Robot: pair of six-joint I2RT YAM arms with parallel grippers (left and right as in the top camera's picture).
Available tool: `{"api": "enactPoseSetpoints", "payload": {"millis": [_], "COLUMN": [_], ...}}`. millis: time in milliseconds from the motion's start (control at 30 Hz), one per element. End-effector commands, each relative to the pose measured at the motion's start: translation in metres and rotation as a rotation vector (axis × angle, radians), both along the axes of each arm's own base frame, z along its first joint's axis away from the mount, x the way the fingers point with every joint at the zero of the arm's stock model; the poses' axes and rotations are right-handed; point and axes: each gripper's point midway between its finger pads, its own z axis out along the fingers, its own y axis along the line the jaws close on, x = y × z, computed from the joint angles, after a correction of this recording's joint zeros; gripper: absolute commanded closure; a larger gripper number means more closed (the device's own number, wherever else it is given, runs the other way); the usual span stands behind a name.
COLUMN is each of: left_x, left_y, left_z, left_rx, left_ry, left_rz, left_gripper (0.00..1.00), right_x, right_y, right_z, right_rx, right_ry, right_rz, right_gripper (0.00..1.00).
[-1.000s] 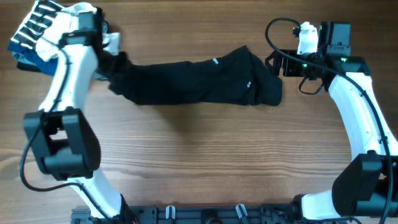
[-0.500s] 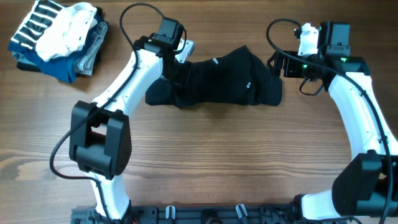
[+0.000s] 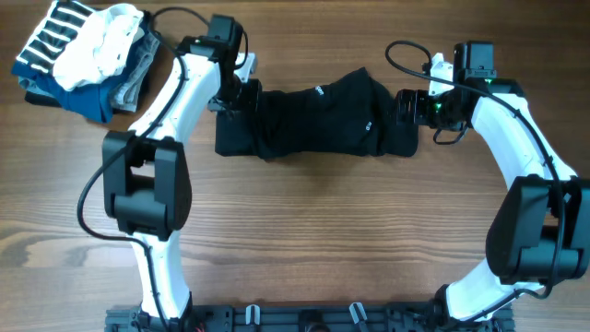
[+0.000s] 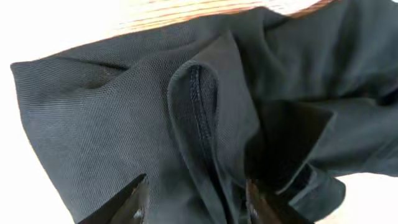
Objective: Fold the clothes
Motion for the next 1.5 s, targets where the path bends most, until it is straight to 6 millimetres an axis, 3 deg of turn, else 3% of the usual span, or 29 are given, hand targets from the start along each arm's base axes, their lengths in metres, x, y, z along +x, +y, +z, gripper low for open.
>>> {"api": "enactPoseSetpoints", "payload": {"millis": [0,133,233,267,367,433,533,633,800,867,933,1000,1033,1133,1233,1300,1333,1400,1467], "left_x": [0.002,0.001,0.001,0.005,0.012,0.013,0.012,0.010,0.015,0.019,0.020,0.025,0.028,0.039,0.044,0.038,0.036,0.031,0.028], "left_y": [-0.003,-0.005,-0.009,-0.011,-0.018,-0.021,-0.026,-0.041,-0.085,-0.108,-0.122,-0.126,-0.122,-0.098,-0.050,-0.008,0.011,0.043,0.065], "left_z": [0.004,-0.008,-0.021,-0.021,-0.018,-0.017,-0.017,-0.016,-0.009,-0.004,-0.001,0.005,0.013,0.073,0.140,0.171,0.176,0.168,0.159], "left_rx": [-0.018,-0.013,-0.013,-0.022,-0.059,-0.076,-0.083,-0.087,-0.133,-0.158,-0.172,-0.187,-0.194,-0.211,-0.196,-0.184,-0.161,-0.097,-0.030], "left_ry": [-0.007,0.016,0.036,0.017,-0.008,-0.013,-0.014,-0.028,-0.099,-0.147,-0.179,-0.201,-0.204,-0.268,-0.369,-0.401,-0.406,-0.368,-0.340], "left_rz": [-0.003,-0.010,-0.015,-0.010,-0.016,-0.019,-0.028,-0.062,-0.090,-0.111,-0.135,-0.123,-0.095,-0.043,0.042,0.118,0.133,0.175,0.221], "left_gripper": [0.52,0.56,0.69,0.75,0.78,0.79,0.89,0.92,0.90,0.85,0.74,0.54,0.46,0.28,0.16,0.14,0.14,0.15,0.24], "right_x": [0.000,0.000,0.000,0.000,0.000,0.001,0.001,0.001,0.001,0.000,-0.002,-0.009,-0.013,-0.020,-0.022,-0.027,-0.027,-0.024,-0.020], "right_y": [0.005,0.004,0.004,0.004,0.004,0.004,0.004,0.004,0.004,0.004,0.004,-0.004,-0.007,-0.016,-0.001,0.009,0.010,0.010,0.012], "right_z": [-0.004,-0.004,-0.004,-0.004,-0.004,-0.004,-0.004,-0.004,-0.004,-0.004,-0.005,-0.009,-0.010,-0.012,-0.020,-0.044,-0.053,-0.068,-0.076], "right_rx": [0.023,0.022,0.022,0.022,0.022,0.019,0.019,0.019,0.019,0.019,0.021,0.009,0.009,0.020,0.112,0.171,0.191,0.196,0.212], "right_ry": [0.009,0.009,0.008,0.008,0.008,0.005,0.005,0.005,0.006,0.008,0.019,0.066,0.083,0.116,0.126,0.174,0.193,0.211,0.211], "right_rz": [0.000,-0.001,-0.001,-0.001,-0.001,-0.001,-0.002,-0.002,-0.002,-0.001,-0.006,-0.068,-0.075,-0.091,-0.067,-0.062,-0.078,-0.090,-0.098], "right_gripper": [0.01,0.01,0.01,0.00,0.00,0.01,0.00,0.01,0.01,0.00,0.00,0.00,0.00,0.00,0.00,0.00,0.00,0.00,0.00]}}
